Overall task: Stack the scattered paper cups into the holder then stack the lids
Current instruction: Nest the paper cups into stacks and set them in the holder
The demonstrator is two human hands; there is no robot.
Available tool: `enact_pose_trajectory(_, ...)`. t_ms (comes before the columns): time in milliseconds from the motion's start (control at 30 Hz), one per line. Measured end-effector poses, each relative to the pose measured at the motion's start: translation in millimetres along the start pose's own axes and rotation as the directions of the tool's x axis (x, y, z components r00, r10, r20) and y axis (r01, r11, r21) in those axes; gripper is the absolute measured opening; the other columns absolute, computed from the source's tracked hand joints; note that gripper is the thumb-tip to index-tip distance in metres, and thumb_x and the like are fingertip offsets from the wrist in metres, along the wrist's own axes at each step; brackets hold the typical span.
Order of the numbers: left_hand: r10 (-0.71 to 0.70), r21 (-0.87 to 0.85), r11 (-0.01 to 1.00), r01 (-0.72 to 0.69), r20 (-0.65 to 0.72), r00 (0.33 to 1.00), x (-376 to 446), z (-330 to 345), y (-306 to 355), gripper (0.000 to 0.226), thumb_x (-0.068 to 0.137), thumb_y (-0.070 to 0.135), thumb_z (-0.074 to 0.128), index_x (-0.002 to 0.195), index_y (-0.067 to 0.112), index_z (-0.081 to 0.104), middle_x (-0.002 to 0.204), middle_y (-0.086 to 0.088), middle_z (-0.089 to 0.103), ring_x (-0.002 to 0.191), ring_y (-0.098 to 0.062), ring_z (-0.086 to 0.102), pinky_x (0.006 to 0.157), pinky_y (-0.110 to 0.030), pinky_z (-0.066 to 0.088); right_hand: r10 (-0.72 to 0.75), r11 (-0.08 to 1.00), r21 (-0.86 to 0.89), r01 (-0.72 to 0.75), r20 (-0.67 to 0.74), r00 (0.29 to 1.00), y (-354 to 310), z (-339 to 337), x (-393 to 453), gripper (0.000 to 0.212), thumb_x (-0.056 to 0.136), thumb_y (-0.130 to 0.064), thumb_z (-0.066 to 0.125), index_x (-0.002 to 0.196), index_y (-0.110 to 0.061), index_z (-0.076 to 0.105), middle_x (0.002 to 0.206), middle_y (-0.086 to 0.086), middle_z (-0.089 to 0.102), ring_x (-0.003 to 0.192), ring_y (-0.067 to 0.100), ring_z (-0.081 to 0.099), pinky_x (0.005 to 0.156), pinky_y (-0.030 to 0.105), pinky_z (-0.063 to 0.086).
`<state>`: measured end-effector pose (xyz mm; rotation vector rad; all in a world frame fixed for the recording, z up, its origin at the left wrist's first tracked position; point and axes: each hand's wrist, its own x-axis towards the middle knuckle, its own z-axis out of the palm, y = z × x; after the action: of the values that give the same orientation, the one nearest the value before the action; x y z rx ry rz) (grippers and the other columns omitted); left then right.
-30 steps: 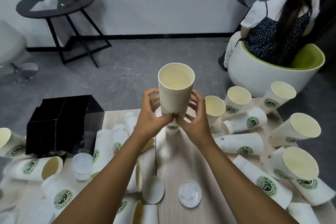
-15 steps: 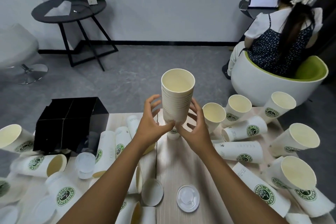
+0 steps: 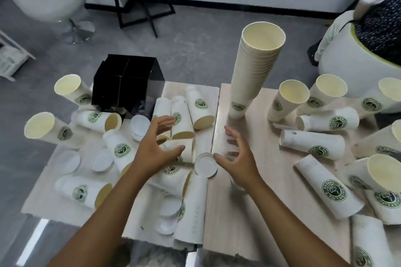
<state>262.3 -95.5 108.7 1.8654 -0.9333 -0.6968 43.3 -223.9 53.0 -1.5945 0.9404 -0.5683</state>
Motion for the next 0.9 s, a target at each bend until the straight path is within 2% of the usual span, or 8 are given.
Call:
enact_pose_trajectory(133, -0.019, 0.048, 0.999, 0.021, -0.036, 0.999, -32, -20, -24, 0.074, 0.072, 0.023, 0.092, 0.133, 0.037, 0.052, 0.13, 0.019, 0.063, 0.128, -0.007, 0.058, 0.101, -0.037, 0.051, 0.028, 0.999, -0.033, -0.025, 0.106, 0.994, 7, 28, -13, 0.081, 0.079, -0.016, 0.086, 0.138, -0.053, 0.046, 0.14, -0.022, 0.048, 0.122, 0.0, 0.05, 0.092, 0.022, 0.048)
enact_pose_trajectory(233, -0.007, 0.099, 0.995, 0.008, -0.009, 1.0, -44, -29, -43, 0.074, 0.073, 0.014, 0.09, 0.131, 0.041, 0.053, 0.132, 0.021, 0.061, 0.129, -0.006, 0.056, 0.102, -0.032, 0.048, 0.037, 0.997, -0.076, -0.025, 0.165, 0.986, 10, 45, -21, 0.079, 0.08, -0.018, 0.086, 0.142, -0.047, 0.046, 0.14, -0.022, 0.049, 0.125, 0.002, 0.051, 0.093, 0.025, 0.05)
enact_pose_trajectory(367, 0.09, 0.253, 0.959, -0.131, 0.17, 0.981, -52, -32, -70, 0.074, 0.073, 0.02, 0.089, 0.134, 0.038, 0.052, 0.138, 0.022, 0.056, 0.13, -0.001, 0.052, 0.109, -0.032, 0.043, 0.061, 0.99, -0.137, -0.033, 0.206, 0.977, 10, 65, -31, 0.079, 0.081, -0.021, 0.084, 0.144, -0.047, 0.044, 0.139, -0.021, 0.05, 0.124, -0.001, 0.05, 0.09, 0.023, 0.048)
enact_pose_trajectory(533, 0.2, 0.345, 0.871, -0.35, 0.4, 0.894, -50, -18, -82, 0.067, 0.069, 0.03, 0.082, 0.132, 0.029, 0.059, 0.135, 0.011, 0.061, 0.124, -0.013, 0.057, 0.101, -0.035, 0.049, 0.092, 0.986, -0.155, -0.068, 0.154, 0.984, 1, 77, -46, 0.081, 0.081, -0.025, 0.086, 0.143, -0.052, 0.042, 0.142, -0.016, 0.048, 0.124, 0.0, 0.049, 0.088, 0.019, 0.049)
enact_pose_trajectory(667, 0.242, 0.383, 0.797, -0.466, 0.506, 0.828, -43, -10, -97, 0.063, 0.063, 0.033, 0.077, 0.124, 0.025, 0.063, 0.129, 0.006, 0.064, 0.119, -0.02, 0.06, 0.091, -0.044, 0.051, 0.08, 0.983, -0.176, -0.061, 0.105, 0.991, -5, 80, -61, 0.081, 0.08, -0.024, 0.086, 0.141, -0.054, 0.042, 0.144, -0.023, 0.045, 0.127, 0.001, 0.049, 0.096, 0.028, 0.051)
enact_pose_trajectory(767, 0.192, 0.446, 0.742, -0.5, 0.573, 0.796, -38, -6, -105, 0.066, 0.066, 0.036, 0.074, 0.129, 0.03, 0.058, 0.135, 0.008, 0.059, 0.129, -0.02, 0.051, 0.099, -0.041, 0.042, 0.101, 0.976, -0.202, -0.084, 0.077, 0.992, -7, 81, -71, 0.082, 0.078, -0.027, 0.086, 0.14, -0.057, 0.042, 0.139, -0.032, 0.045, 0.125, -0.002, 0.048, 0.097, 0.033, 0.054)
enact_pose_trajectory(833, 0.173, 0.475, 0.7, -0.533, 0.612, 0.772, -35, -4, -106, 0.068, 0.069, 0.038, 0.074, 0.134, 0.03, 0.055, 0.139, 0.008, 0.055, 0.134, -0.019, 0.046, 0.103, -0.038, 0.033, 0.1, 0.974, -0.21, -0.087, 0.056, 0.993, -9, 82, -77, 0.082, 0.078, -0.025, 0.086, 0.136, -0.063, 0.041, 0.137, -0.036, 0.045, 0.127, -0.004, 0.048, 0.098, 0.03, 0.053)
enact_pose_trajectory(900, 0.172, 0.484, 0.67, -0.562, 0.636, 0.752, -31, -1, -105, 0.072, 0.069, 0.041, 0.075, 0.136, 0.03, 0.052, 0.139, 0.006, 0.056, 0.134, -0.021, 0.046, 0.104, -0.04, 0.033, 0.107, 0.972, -0.214, -0.096, 0.037, 0.994, -10, 84, -81, 0.084, 0.079, -0.024, 0.086, 0.133, -0.068, 0.04, 0.136, -0.037, 0.045, 0.128, -0.005, 0.048, 0.097, 0.024, 0.05)
